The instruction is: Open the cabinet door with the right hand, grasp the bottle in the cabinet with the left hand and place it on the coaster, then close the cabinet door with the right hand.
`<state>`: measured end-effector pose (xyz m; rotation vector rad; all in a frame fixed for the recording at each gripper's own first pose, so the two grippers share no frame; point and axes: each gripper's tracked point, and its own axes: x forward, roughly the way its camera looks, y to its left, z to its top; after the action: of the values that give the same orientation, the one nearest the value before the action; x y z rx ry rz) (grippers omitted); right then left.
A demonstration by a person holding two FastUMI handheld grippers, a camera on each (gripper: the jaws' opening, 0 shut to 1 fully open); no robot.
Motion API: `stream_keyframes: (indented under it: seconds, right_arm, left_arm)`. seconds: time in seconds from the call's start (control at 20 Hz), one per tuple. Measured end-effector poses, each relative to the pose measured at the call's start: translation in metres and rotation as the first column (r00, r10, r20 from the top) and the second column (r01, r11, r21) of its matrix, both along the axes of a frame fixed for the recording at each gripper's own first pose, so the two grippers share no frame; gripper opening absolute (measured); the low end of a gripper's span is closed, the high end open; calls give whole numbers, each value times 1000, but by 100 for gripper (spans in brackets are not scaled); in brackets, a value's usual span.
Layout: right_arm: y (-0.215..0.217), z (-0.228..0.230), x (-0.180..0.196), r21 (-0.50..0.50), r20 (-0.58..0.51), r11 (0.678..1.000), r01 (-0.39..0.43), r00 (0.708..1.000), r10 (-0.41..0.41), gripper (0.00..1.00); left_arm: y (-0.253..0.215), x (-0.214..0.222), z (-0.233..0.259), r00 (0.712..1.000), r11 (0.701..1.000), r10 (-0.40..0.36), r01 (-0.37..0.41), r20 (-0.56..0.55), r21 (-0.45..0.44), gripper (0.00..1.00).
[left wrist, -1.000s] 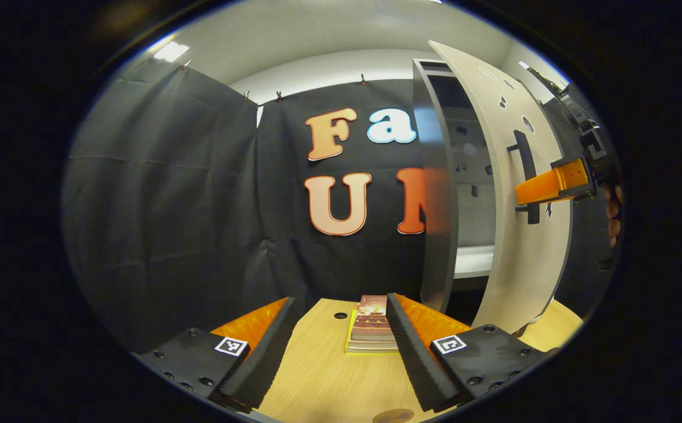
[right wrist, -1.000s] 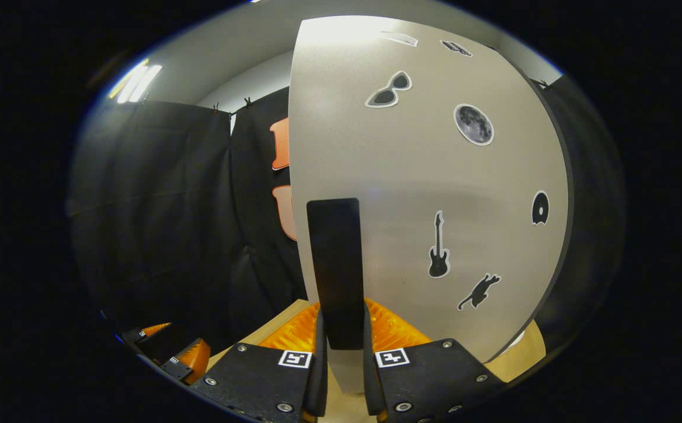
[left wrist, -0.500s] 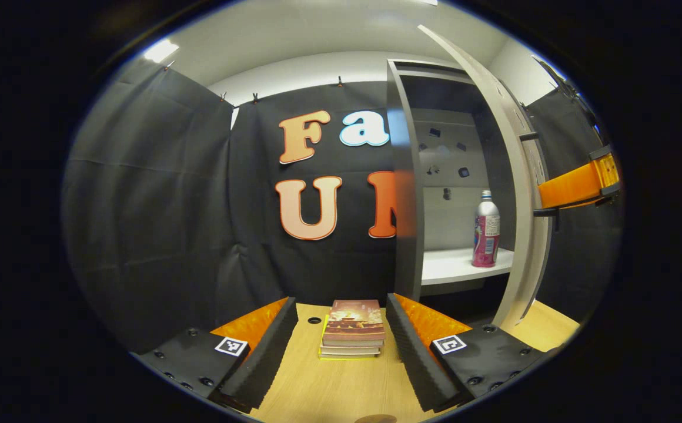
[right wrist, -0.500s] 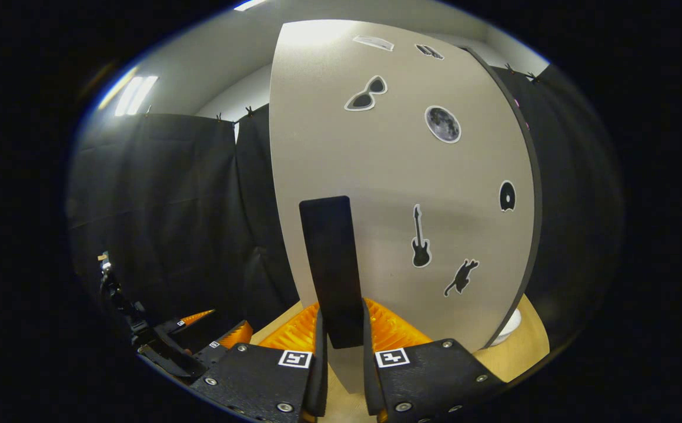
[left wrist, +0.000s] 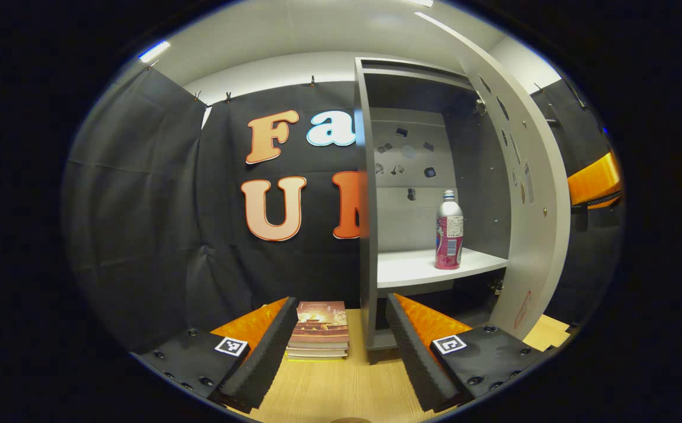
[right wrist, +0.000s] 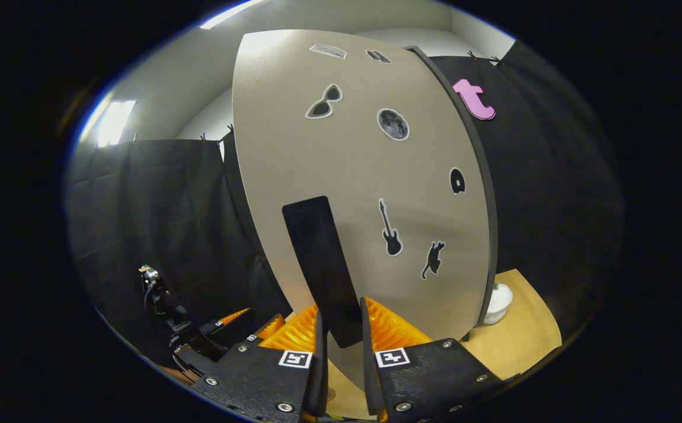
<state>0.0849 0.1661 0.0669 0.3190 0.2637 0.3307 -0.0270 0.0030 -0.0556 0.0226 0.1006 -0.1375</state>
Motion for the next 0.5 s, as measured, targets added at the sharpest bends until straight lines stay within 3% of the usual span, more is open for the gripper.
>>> stream_keyframes:
  seconds: [0.5]
  right_arm:
    - [-22, -2, -10, 80, -5, 992, 93, 996, -93, 25]
  left_arm:
    - [-38, -5, -9, 999, 999, -38, 38, 4, 8, 99]
